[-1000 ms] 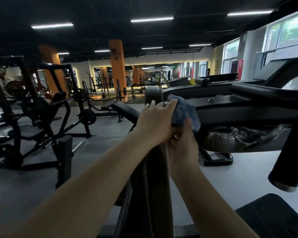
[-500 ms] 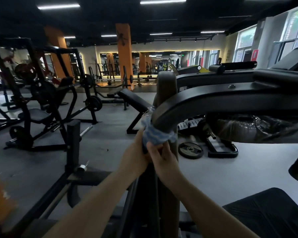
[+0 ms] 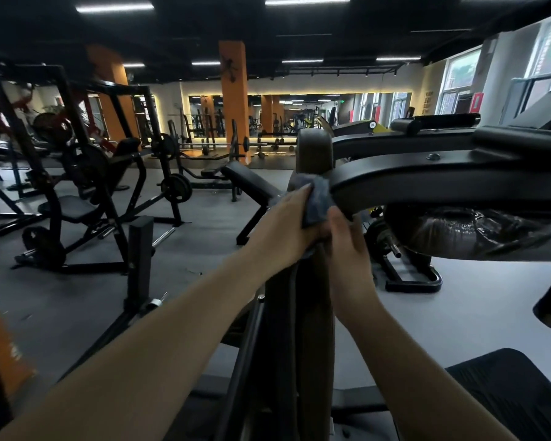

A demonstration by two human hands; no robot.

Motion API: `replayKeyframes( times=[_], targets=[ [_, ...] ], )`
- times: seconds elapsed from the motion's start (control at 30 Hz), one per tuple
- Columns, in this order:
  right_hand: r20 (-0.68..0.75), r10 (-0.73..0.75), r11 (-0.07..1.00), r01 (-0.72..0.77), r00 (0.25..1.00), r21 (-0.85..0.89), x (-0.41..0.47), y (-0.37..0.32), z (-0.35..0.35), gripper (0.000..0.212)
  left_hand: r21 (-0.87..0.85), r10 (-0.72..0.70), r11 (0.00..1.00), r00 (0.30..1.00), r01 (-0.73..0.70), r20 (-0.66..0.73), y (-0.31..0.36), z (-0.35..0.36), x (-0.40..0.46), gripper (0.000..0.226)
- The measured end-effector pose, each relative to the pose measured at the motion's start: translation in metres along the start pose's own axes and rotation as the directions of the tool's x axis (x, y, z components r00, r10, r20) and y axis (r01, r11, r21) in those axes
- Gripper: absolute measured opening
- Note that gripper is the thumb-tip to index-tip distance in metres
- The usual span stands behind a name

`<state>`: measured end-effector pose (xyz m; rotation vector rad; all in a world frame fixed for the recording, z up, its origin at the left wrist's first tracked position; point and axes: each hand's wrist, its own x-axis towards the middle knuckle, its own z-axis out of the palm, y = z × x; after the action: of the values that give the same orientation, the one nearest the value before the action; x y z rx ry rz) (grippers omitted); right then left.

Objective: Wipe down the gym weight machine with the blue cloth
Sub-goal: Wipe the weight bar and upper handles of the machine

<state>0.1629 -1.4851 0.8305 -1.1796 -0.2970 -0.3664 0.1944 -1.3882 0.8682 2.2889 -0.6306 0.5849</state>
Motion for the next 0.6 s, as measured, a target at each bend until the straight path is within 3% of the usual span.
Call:
replayKeyframes(
  times=[0.07,0.2,0.33,0.4,0.47,0.6],
  targets=[
    [-0.018,-0.019,0.995,0.021,1.0,0.1,0.004,-0.002,-0.001,0.071,0.059,0.104,0.993,0.993,-0.107,0.046,0.011,-0.003,0.014,0.062],
    [0.012,0.024,0.999,-0.024,1.0,-0.022,0.004,0.006,-0.002,0.087,0.053,0.137,0.989,0.987,-0.141,0.081,0.0,-0.003,0.017,0.075],
    [0.077,0.084,0.968,-0.063,0.993,-0.242,-0.004,0.027,-0.004,0.074,-0.061,0.042,0.997,0.999,-0.042,0.007,-0.026,0.01,-0.006,0.074],
    [0.122,0.132,0.951,-0.091,0.984,-0.296,-0.01,0.039,-0.005,0.043,-0.238,-0.018,0.971,1.0,0.018,0.002,-0.04,0.017,-0.024,0.067],
    [0.168,0.128,0.928,-0.058,0.977,-0.369,-0.016,0.049,-0.007,0.039,-0.476,-0.085,0.873,0.994,0.106,0.065,-0.052,0.023,-0.039,0.065],
    [0.236,0.163,0.813,0.005,0.958,-0.582,-0.03,0.065,-0.013,0.049,-0.783,-0.323,0.532,0.932,0.322,0.163,-0.072,0.046,-0.061,0.044]
  ],
)
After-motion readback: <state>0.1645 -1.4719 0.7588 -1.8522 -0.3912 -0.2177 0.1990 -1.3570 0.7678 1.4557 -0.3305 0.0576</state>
